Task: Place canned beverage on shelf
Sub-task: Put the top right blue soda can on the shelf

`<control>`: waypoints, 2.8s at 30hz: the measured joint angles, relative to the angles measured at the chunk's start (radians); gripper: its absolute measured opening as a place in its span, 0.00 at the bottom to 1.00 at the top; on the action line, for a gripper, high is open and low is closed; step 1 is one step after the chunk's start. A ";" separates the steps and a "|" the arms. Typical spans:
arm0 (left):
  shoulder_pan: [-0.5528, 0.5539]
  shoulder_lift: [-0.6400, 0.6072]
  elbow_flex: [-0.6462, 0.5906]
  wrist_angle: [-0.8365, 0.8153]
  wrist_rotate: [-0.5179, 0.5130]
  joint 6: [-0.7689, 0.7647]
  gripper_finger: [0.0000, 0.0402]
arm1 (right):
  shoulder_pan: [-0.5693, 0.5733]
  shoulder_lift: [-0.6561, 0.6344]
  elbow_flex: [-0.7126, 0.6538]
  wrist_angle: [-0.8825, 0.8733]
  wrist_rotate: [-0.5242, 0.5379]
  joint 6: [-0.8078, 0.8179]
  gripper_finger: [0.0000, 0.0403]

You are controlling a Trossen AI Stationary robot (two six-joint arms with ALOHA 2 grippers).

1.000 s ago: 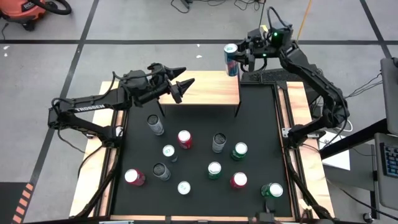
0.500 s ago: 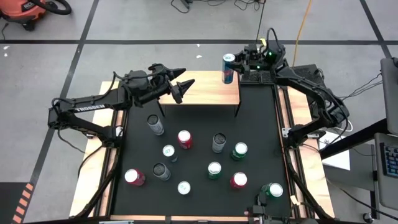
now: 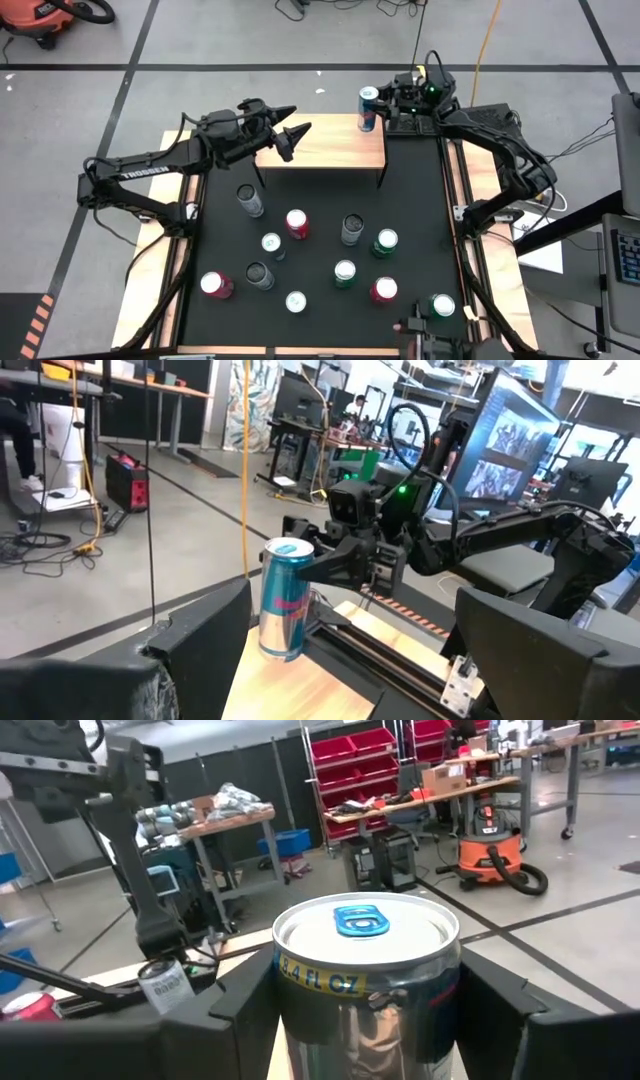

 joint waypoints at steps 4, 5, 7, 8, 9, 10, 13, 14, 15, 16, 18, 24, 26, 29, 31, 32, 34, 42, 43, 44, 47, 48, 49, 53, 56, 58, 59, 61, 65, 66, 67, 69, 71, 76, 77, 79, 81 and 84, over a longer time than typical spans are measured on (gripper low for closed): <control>0.000 0.000 0.000 0.000 0.000 0.001 0.88 | -0.016 0.014 0.000 0.017 -0.030 -0.011 0.52; 0.000 0.000 0.000 0.000 0.000 0.001 0.88 | -0.020 0.014 0.000 0.012 -0.031 -0.027 0.52; 0.000 0.000 0.000 0.000 0.000 0.001 0.88 | -0.026 0.014 0.000 0.004 -0.030 -0.064 0.52; 0.000 0.000 0.000 0.000 0.000 0.001 0.88 | -0.030 0.014 0.000 0.000 -0.031 -0.075 0.52; 0.000 0.000 0.000 0.000 0.000 0.001 0.88 | -0.035 0.014 0.000 0.000 -0.031 -0.081 0.52; 0.000 0.000 0.000 0.000 0.000 0.002 0.88 | -0.037 0.014 0.000 0.001 -0.030 -0.085 0.52; 0.000 0.000 0.000 -0.001 0.000 0.019 0.88 | -0.042 0.030 0.001 0.010 -0.028 -0.087 0.52; 0.000 0.000 0.000 -0.001 0.000 0.022 0.88 | -0.042 0.037 0.001 0.005 -0.028 -0.086 0.52; 0.000 0.000 0.000 -0.001 0.000 0.022 0.88 | -0.041 0.045 0.001 0.005 -0.028 -0.085 0.52; 0.000 0.000 0.000 -0.001 0.000 0.022 0.88 | -0.041 0.049 0.001 0.006 -0.027 -0.085 0.52; 0.000 0.000 0.000 -0.001 0.000 0.025 0.88 | -0.041 0.048 0.000 0.006 -0.030 -0.092 0.52; 0.000 0.000 0.000 -0.001 0.000 0.026 0.88 | -0.052 0.046 0.000 0.002 -0.031 -0.114 0.52; 0.000 0.000 0.000 -0.001 -0.001 0.027 0.88 | -0.056 0.046 0.000 0.001 -0.031 -0.132 0.52; 0.000 0.000 0.000 -0.001 -0.004 0.027 0.88 | -0.056 0.057 0.001 0.002 -0.031 -0.137 0.52; 0.000 0.000 0.000 -0.001 -0.005 0.027 0.88 | -0.056 0.065 0.000 0.001 -0.031 -0.131 0.52; 0.000 0.000 0.000 -0.001 -0.005 0.027 0.88 | -0.055 0.069 0.001 0.003 -0.032 -0.132 0.52; 0.000 0.000 0.000 -0.001 -0.005 0.027 0.88 | -0.048 0.078 0.001 0.014 -0.032 -0.130 0.52; 0.000 0.000 0.000 -0.001 -0.007 0.027 0.88 | -0.047 0.081 0.001 0.011 -0.032 -0.130 0.52; 0.000 0.000 0.000 -0.001 -0.007 0.027 0.88 | -0.047 0.081 0.001 0.011 -0.031 -0.140 0.52; 0.000 0.000 0.000 -0.001 -0.007 0.027 0.88 | -0.047 0.081 0.001 0.012 -0.031 -0.150 0.52; 0.000 0.000 0.000 -0.001 -0.007 0.027 0.88 | -0.047 0.092 0.001 0.016 -0.031 -0.154 0.52; 0.000 0.000 0.000 -0.001 -0.007 0.027 0.88 | -0.047 0.095 0.001 0.013 -0.030 -0.151 0.52; 0.000 0.000 0.000 -0.001 -0.007 0.027 0.88 | -0.047 0.098 0.002 0.014 -0.030 -0.147 0.52; 0.000 0.000 0.000 -0.001 -0.007 0.027 0.88 | -0.047 0.100 0.002 0.018 -0.030 -0.147 0.53; 0.000 0.000 0.000 -0.001 -0.007 0.026 0.88 | -0.047 0.100 0.002 0.016 -0.030 -0.147 0.56; 0.000 0.000 0.000 -0.001 -0.007 0.026 0.88 | -0.047 0.100 0.002 0.016 -0.030 -0.147 0.58; 0.000 0.000 0.000 -0.001 -0.007 0.026 0.88 | -0.047 0.100 0.002 0.016 -0.030 -0.147 0.59; 0.000 0.000 0.000 -0.001 -0.007 0.026 0.88 | -0.047 0.100 0.002 0.016 -0.029 -0.147 0.61; 0.000 0.000 0.000 -0.001 -0.007 0.026 0.88 | -0.047 0.100 0.002 0.014 -0.029 -0.147 0.61; 0.000 0.000 0.000 -0.001 -0.007 0.026 0.88 | -0.047 0.100 0.002 0.013 -0.029 -0.147 0.61; 0.000 0.000 0.000 -0.001 -0.007 0.026 0.88 | -0.047 0.100 0.002 0.013 -0.029 -0.147 0.61; 0.000 0.000 0.000 -0.001 -0.007 0.026 0.88 | -0.047 0.100 0.002 0.013 -0.029 -0.147 0.61; 0.000 0.000 0.000 -0.001 -0.007 0.026 0.88 | -0.047 0.100 0.002 0.013 -0.030 -0.147 0.62; 0.000 0.000 0.000 -0.001 -0.007 0.025 0.88 | -0.047 0.100 0.002 0.012 -0.030 -0.146 0.65; 0.000 0.000 0.000 -0.001 -0.006 0.025 0.88 | -0.047 0.100 0.002 0.012 -0.031 -0.146 0.65; 0.000 0.000 0.000 -0.001 -0.006 0.025 0.88 | -0.047 0.100 0.002 0.012 -0.031 -0.146 0.66; 0.000 0.000 0.000 -0.001 -0.006 0.025 0.88 | -0.047 0.100 0.002 0.012 -0.031 -0.146 0.67; 0.000 0.000 0.000 -0.001 -0.006 0.025 0.88 | -0.047 0.100 0.002 0.012 -0.030 -0.146 0.67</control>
